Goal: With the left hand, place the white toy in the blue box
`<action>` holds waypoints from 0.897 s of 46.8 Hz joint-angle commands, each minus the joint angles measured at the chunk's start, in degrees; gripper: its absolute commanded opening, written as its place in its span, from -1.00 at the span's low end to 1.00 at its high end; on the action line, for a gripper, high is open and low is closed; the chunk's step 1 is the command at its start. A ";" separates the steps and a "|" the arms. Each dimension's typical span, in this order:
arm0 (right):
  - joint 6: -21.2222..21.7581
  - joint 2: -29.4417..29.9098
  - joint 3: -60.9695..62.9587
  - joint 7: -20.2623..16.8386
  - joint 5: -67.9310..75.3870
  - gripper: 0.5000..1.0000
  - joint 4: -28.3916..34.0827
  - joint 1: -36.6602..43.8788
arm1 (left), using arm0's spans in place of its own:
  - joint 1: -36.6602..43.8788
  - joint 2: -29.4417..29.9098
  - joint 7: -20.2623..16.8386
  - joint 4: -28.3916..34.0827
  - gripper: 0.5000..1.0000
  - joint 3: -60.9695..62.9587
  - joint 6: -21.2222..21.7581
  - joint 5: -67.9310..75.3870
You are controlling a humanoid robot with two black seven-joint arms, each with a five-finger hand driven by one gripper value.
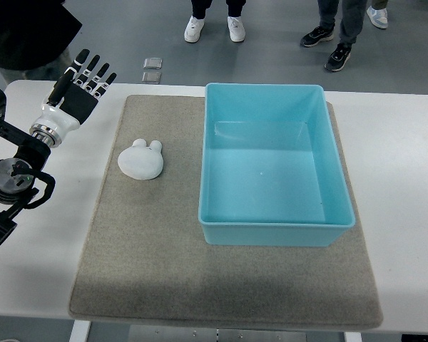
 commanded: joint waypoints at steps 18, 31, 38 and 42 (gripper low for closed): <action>-0.01 0.00 0.00 -0.01 0.02 0.74 -0.02 0.00 | -0.77 -0.32 0.03 2.95 1.00 0.26 0.09 -0.08; -0.01 0.00 0.00 -0.01 0.02 0.74 0.06 0.00 | -1.47 -0.23 0.03 7.16 1.00 0.44 -7.02 0.10; -0.01 0.00 0.00 -0.01 0.02 0.74 -0.02 0.00 | -2.09 -0.94 0.03 10.60 1.00 1.23 -8.17 0.10; 0.00 0.00 0.00 -0.01 0.02 0.74 -0.02 0.00 | -2.09 -0.94 0.12 11.30 1.00 2.54 -8.52 0.01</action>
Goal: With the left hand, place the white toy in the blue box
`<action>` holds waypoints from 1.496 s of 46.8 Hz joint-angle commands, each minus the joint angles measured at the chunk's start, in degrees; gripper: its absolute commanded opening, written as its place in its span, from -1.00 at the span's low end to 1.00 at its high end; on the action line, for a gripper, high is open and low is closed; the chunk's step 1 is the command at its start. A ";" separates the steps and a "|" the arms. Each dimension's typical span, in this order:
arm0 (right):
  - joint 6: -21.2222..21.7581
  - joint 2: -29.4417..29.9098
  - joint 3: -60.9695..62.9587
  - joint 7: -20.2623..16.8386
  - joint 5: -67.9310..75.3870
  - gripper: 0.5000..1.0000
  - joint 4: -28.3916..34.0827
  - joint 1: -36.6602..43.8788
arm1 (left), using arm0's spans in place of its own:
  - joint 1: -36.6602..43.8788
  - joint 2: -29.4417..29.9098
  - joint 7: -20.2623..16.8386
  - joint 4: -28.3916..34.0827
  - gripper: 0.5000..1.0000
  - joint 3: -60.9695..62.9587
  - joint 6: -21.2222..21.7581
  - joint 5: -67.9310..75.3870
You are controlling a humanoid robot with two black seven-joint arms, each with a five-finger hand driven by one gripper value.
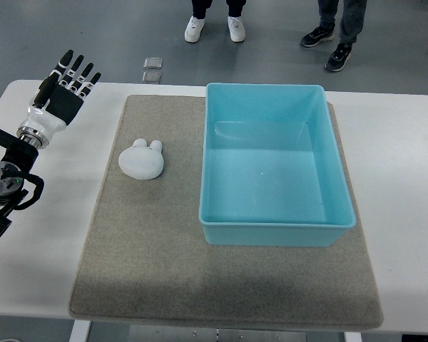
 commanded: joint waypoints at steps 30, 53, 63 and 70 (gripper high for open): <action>0.00 0.00 0.00 0.01 0.00 0.74 -0.01 0.00 | 0.08 0.42 0.18 -3.93 1.00 1.84 4.05 0.00; 0.00 0.00 0.00 0.01 0.00 0.74 0.08 0.00 | -0.09 1.92 -0.09 -7.89 1.00 3.33 6.35 0.00; 0.00 0.00 0.00 0.01 0.00 0.74 -0.01 0.00 | -0.18 3.15 -0.09 -9.56 0.99 4.56 6.00 0.08; 0.00 0.00 0.00 0.01 0.00 0.74 0.08 0.00 | -1.32 5.69 -0.26 -9.38 0.93 5.35 4.07 9.99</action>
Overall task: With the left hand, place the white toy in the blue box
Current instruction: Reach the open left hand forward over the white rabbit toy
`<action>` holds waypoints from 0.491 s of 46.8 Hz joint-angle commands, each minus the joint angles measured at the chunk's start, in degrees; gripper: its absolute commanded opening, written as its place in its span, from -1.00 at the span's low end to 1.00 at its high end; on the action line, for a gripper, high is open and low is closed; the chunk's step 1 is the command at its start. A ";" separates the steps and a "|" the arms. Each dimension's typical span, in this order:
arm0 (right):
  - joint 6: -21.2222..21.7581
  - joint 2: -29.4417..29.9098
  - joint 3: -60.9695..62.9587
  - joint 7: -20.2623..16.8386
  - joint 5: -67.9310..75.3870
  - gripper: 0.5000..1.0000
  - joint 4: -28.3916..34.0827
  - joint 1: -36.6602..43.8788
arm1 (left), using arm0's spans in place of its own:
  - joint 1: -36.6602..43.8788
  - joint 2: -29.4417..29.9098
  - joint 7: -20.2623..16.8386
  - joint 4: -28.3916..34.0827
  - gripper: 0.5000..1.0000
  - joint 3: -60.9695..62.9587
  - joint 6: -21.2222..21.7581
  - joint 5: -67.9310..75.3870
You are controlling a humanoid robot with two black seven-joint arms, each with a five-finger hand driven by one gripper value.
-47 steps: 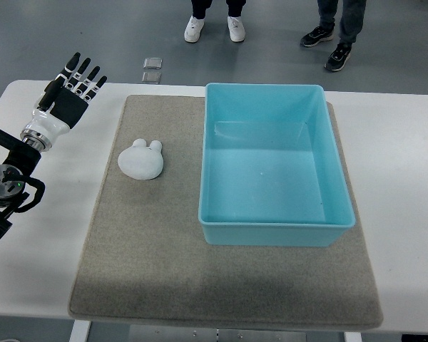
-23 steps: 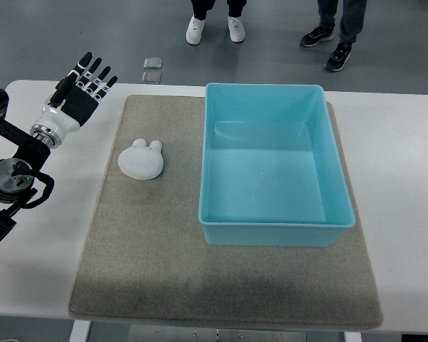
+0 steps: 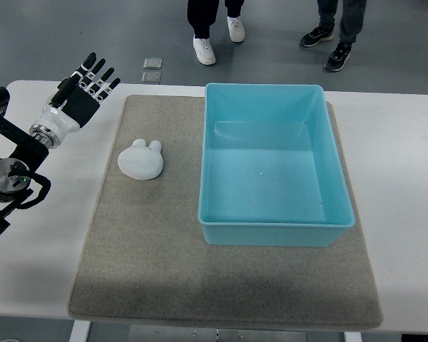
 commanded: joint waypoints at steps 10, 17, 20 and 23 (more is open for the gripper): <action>0.00 0.00 0.00 0.00 0.03 0.74 0.00 0.00 | -1.80 5.32 -3.47 -0.09 0.93 -0.95 -2.51 34.58; 0.00 0.00 0.00 0.00 0.03 0.74 0.09 0.00 | -1.62 8.13 -6.29 -4.74 0.93 -0.07 -1.72 45.57; 0.00 0.00 0.00 0.00 0.03 0.74 0.00 0.00 | -1.10 9.71 -6.29 -8.34 0.92 -0.07 -0.84 49.53; 0.00 0.00 0.00 0.00 0.03 0.74 0.00 0.00 | -0.48 10.68 -6.29 -11.95 0.90 0.02 1.17 53.05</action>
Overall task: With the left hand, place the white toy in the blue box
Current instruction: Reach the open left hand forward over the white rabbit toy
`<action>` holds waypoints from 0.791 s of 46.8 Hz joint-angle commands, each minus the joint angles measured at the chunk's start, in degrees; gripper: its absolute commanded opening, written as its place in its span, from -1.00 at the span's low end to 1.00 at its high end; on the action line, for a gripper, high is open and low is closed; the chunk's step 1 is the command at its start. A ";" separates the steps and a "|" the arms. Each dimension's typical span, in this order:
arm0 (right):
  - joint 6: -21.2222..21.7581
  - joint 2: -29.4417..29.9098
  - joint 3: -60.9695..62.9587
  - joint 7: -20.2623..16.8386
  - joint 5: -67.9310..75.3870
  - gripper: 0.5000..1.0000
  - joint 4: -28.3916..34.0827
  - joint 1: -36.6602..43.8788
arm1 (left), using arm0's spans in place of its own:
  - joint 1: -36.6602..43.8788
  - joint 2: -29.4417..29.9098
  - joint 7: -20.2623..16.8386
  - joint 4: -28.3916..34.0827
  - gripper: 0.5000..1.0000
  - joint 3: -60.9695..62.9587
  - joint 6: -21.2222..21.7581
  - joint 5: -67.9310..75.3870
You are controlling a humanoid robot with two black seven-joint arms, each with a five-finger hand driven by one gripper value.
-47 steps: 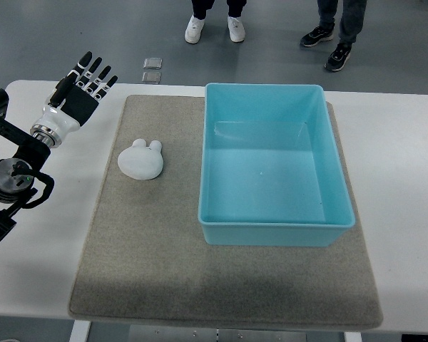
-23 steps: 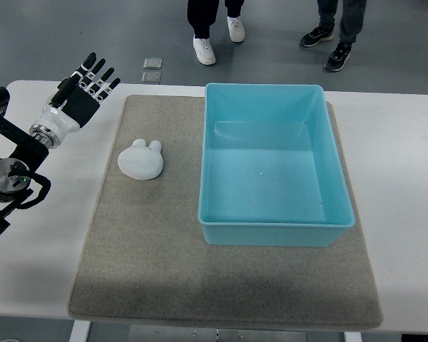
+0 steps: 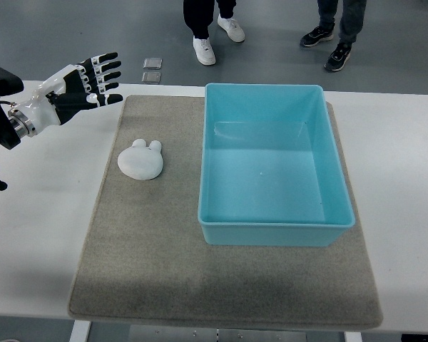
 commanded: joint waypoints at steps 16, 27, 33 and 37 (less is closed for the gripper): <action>0.00 0.00 0.00 0.00 0.00 0.74 -0.02 0.01 | 1.41 2.00 0.43 -6.93 0.91 3.57 6.60 11.37; 0.00 0.00 0.00 0.00 0.00 0.74 -0.02 0.01 | 1.06 2.00 0.35 -5.96 0.92 4.80 6.60 14.35; 0.00 0.00 0.00 0.00 0.00 0.74 -0.02 0.01 | 0.97 2.00 0.35 -6.66 0.92 5.06 6.60 15.05; 0.00 0.00 0.00 0.00 0.00 0.74 -0.02 0.01 | 1.06 2.52 0.35 -7.72 0.92 5.41 6.60 17.16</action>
